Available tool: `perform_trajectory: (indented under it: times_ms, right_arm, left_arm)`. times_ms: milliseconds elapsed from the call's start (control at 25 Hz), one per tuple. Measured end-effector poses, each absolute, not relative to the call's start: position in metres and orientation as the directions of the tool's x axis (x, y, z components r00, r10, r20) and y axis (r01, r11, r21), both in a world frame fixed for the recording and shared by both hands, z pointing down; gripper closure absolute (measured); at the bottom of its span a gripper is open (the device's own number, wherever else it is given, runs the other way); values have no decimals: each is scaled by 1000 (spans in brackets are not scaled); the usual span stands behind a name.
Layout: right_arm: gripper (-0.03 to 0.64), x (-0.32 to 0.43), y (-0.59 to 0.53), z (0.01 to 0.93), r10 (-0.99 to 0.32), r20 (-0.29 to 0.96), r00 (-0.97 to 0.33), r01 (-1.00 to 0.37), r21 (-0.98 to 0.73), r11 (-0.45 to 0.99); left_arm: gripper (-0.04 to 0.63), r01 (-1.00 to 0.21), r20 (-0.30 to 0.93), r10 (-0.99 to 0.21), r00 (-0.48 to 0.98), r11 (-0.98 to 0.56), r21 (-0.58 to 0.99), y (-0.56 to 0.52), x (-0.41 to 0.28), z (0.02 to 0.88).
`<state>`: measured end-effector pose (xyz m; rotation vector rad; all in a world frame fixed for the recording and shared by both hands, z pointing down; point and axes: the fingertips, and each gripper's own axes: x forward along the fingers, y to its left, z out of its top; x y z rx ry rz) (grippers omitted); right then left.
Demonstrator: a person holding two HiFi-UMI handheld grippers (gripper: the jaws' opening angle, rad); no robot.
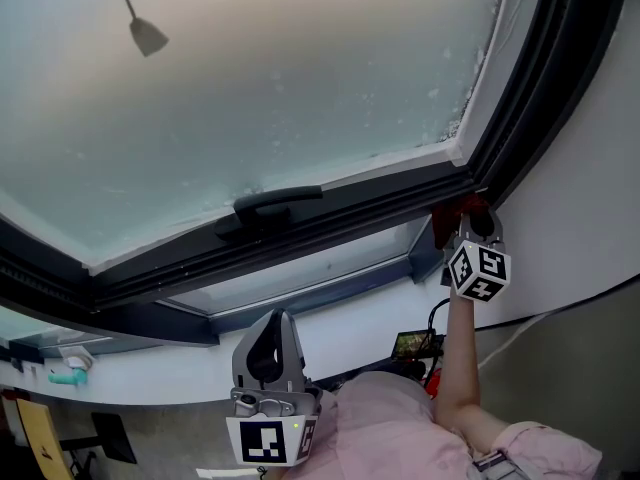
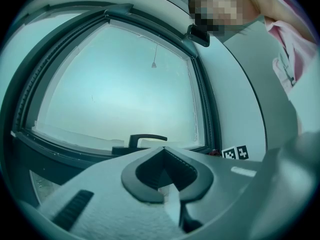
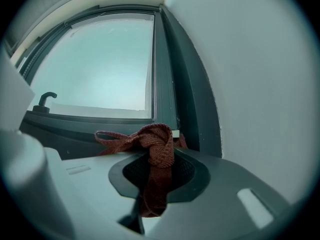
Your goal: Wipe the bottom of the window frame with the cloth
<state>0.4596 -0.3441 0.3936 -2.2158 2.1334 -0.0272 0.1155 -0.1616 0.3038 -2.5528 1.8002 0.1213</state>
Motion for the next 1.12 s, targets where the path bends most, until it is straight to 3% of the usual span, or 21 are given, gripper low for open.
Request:
perform_trajectory:
  times_ms: [520, 1120]
  right_arm:
    - [565, 459, -342, 393, -999, 22, -48, -998, 27, 49]
    - [555, 369, -225, 365, -943, 10, -333, -942, 50, 333]
  left_arm:
    - [598, -942, -87, -940, 331, -335, 30, -146, 135, 300]
    - [598, -984, -60, -984, 171, -173, 47, -87, 48, 326]
